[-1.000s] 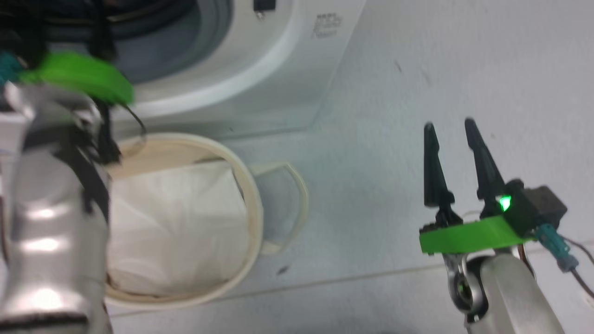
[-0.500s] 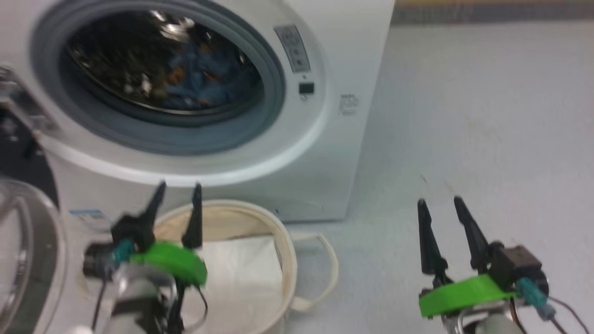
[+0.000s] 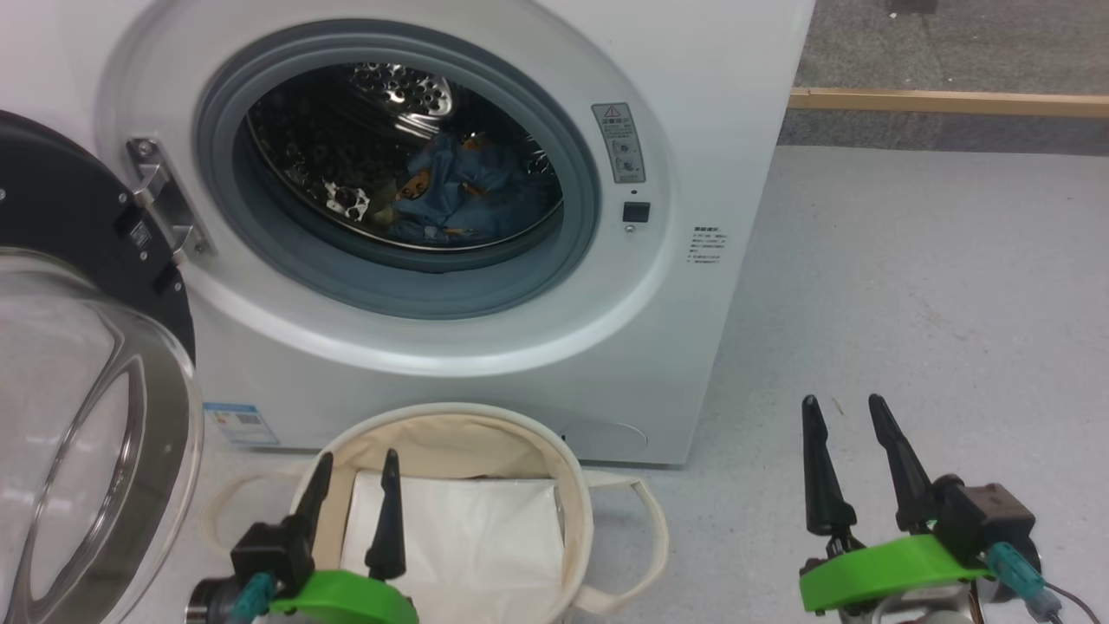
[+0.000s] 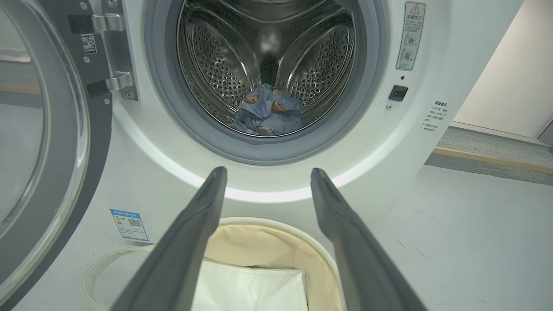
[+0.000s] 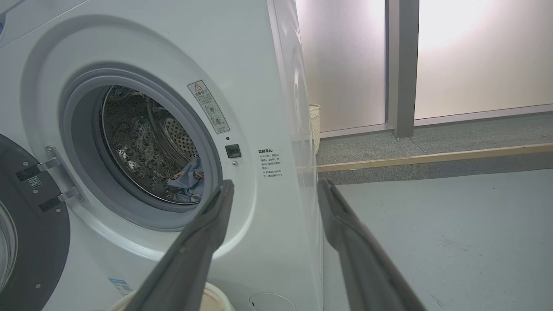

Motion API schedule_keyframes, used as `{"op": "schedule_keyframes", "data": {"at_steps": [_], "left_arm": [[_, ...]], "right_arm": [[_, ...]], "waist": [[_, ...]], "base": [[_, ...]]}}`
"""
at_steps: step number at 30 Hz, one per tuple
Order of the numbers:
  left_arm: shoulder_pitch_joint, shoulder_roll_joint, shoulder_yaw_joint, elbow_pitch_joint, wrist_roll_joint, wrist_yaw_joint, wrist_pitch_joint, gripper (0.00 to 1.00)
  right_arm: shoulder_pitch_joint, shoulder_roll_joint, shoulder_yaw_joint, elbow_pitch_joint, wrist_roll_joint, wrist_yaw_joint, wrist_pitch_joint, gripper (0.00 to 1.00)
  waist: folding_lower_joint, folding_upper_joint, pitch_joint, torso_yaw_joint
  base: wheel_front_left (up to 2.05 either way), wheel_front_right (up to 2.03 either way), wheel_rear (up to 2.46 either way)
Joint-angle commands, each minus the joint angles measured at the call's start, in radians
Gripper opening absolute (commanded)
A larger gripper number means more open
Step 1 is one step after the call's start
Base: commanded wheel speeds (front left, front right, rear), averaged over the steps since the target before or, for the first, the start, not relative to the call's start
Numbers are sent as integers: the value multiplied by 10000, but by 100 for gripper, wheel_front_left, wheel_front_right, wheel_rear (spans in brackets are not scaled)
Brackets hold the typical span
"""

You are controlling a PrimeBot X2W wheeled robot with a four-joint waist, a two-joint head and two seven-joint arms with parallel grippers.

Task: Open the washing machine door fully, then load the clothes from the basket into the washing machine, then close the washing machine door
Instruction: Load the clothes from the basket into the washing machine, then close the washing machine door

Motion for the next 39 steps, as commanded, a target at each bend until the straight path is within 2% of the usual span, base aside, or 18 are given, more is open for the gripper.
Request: {"op": "schedule_keyframes", "data": {"at_steps": [1,21,28,39], "left_arm": [[-198,118,193,-427,-14,50,-45,100],[-139,117,109,-488,-236,164,-45,100],[-150,116,206,-449,-562,363,-45,100],[-138,116,169,-548,-860,483,-45,100]], "right_arm": [[-71,9,150,-367,33,8,-49,100],[-77,9,185,-277,19,8,-49,100],[-87,9,203,-256,11,8,-49,100],[-80,9,195,-259,36,8,-49,100]], "waist": [[1,-1,44,37],[1,-1,-12,97],[1,-1,17,99],[1,-1,55,152]], "base": [[0,0,0],[0,0,0],[-2,2,0],[-113,68,44]]}}
